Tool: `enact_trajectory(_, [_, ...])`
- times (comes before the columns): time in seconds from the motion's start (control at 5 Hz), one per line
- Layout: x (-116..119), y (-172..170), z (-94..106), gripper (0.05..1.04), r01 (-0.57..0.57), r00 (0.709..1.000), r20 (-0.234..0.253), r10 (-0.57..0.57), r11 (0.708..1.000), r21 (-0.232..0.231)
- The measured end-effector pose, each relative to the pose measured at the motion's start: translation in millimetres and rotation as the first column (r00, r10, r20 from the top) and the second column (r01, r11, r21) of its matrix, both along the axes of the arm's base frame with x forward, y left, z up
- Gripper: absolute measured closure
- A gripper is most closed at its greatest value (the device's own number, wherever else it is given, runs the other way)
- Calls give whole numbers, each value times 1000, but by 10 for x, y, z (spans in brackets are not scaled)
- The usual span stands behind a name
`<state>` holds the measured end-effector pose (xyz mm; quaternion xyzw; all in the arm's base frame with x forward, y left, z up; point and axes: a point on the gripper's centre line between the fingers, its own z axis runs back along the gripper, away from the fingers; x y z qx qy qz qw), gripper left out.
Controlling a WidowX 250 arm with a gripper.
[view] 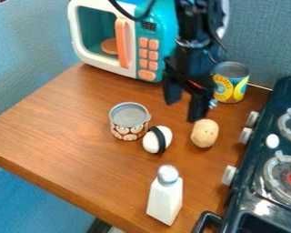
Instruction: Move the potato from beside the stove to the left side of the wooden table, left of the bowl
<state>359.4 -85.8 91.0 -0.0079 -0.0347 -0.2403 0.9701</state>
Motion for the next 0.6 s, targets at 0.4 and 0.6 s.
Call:
enact_trajectory(0.4, [227,-212,-342,83,-57,998,-32,56,998,-11])
enact_trajectory(0.6, [269,-231,-460,83,-104,993,-55,106,994,45])
